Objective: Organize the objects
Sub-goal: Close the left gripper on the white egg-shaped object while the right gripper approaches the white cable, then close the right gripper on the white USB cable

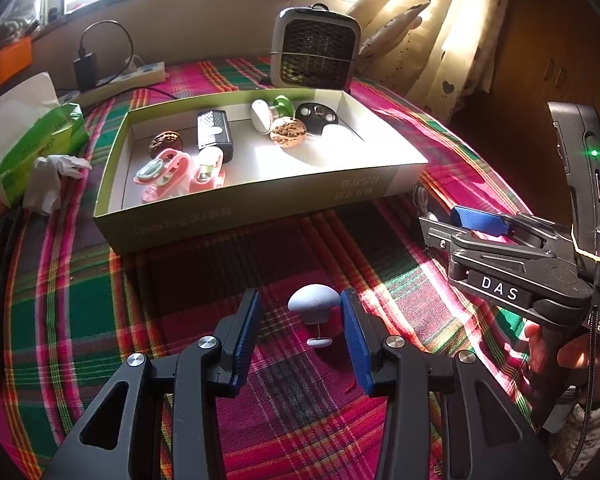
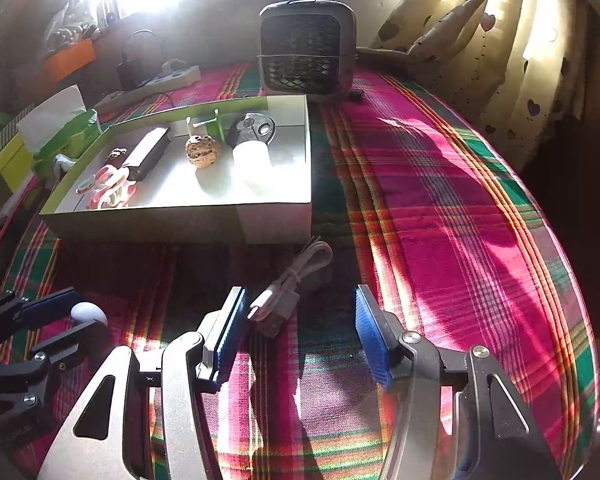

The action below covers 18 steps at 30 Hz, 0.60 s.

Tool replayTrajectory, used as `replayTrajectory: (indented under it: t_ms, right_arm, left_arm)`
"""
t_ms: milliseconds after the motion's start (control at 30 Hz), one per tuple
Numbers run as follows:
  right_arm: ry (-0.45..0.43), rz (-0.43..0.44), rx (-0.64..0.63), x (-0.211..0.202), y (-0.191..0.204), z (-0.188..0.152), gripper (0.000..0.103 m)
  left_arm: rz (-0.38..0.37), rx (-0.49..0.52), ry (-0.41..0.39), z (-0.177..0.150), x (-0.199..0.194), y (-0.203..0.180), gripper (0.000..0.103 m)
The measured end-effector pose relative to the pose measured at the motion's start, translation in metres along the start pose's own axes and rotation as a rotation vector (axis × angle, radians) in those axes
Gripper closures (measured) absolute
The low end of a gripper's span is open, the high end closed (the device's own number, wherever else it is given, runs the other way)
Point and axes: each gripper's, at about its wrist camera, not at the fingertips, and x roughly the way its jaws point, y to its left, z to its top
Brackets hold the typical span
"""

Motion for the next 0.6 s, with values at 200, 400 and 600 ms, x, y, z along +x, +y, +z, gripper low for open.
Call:
replayTrajectory:
  t_ms: [200, 400, 600]
  right_arm:
    - [0.002, -0.020, 0.012, 0.0019, -0.0020, 0.0030, 0.049]
    - [0.001, -0.019, 0.015, 0.0033, -0.0023, 0.0034, 0.049]
    - [-0.004, -0.004, 0.003, 0.0022, 0.0002, 0.0031, 0.060]
  left_arm:
    - [0.013, -0.010, -0.005, 0.0016, 0.0011, 0.0012, 0.064]
    - [0.039, -0.007, -0.010, 0.0014, 0.0014, 0.0020, 0.075]
    - [0.056, -0.012, -0.011, 0.0019, 0.0015, 0.0053, 0.084]
